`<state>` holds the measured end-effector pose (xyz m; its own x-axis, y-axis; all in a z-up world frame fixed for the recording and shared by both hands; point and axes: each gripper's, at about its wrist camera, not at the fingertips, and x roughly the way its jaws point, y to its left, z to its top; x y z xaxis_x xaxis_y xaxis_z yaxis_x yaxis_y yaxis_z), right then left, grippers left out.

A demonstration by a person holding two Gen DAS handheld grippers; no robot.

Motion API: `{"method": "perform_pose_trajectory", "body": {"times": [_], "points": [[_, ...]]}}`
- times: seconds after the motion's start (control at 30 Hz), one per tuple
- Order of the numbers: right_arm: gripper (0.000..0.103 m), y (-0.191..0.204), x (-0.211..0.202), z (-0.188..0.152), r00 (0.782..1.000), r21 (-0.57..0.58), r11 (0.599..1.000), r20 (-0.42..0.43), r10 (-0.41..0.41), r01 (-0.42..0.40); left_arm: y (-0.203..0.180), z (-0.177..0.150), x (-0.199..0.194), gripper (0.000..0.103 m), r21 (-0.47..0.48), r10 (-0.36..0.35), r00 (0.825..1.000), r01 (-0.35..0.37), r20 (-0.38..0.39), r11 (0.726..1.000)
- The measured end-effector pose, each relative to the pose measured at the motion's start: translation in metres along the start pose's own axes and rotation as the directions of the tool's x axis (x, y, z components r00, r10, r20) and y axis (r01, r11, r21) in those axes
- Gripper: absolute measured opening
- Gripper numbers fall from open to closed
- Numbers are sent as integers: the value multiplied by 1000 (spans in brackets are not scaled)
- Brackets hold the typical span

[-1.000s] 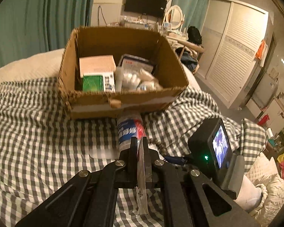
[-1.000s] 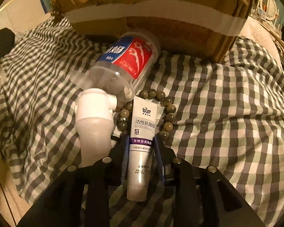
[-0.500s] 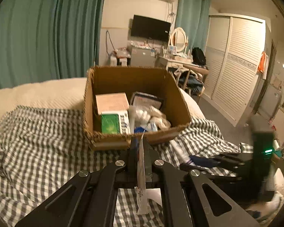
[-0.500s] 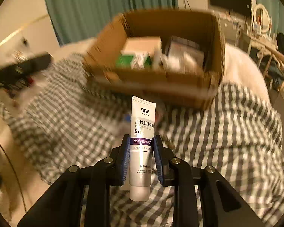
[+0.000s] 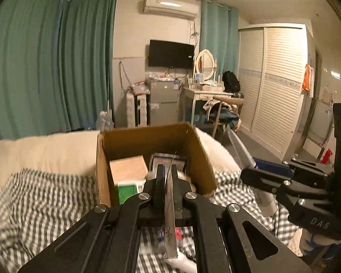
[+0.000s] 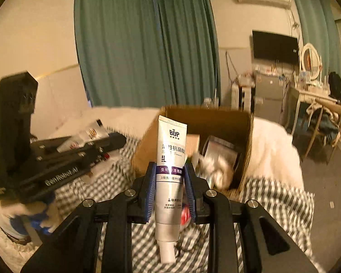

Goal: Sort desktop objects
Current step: 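Carry the snack packet and white toothpaste tube over the cardboard box with both grippers, then open the left gripper over the box while the right gripper releases the toothpaste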

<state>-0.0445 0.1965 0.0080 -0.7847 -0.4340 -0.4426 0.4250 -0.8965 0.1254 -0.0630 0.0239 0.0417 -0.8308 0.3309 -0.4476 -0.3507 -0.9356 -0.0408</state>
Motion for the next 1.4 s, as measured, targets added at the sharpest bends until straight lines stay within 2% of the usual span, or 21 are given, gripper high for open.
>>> {"method": "perform_pose_trajectory", "body": {"times": [0.27, 0.6, 0.8, 1.1, 1.4], "points": [[24, -15, -14, 47, 995, -12, 1000, 99, -17, 18, 1, 34, 17, 3, 38, 24, 998, -26, 54, 999], [24, -26, 18, 66, 991, -36, 999, 135, -9, 14, 21, 33, 73, 3, 11, 51, 998, -52, 40, 999], [24, -42, 55, 54, 995, -37, 999, 100, -30, 34, 33, 19, 118, 3, -6, 45, 999, -45, 1, 999], [24, -79, 122, 33, 999, 24, 999, 4, -32, 32, 48, -4, 182, 3, -22, 38, 997, -39, -66, 999], [24, -104, 176, 8, 995, 56, 998, -92, -26, 31, 58, -28, 212, 5, -53, 60, 991, -67, -117, 996]]}}
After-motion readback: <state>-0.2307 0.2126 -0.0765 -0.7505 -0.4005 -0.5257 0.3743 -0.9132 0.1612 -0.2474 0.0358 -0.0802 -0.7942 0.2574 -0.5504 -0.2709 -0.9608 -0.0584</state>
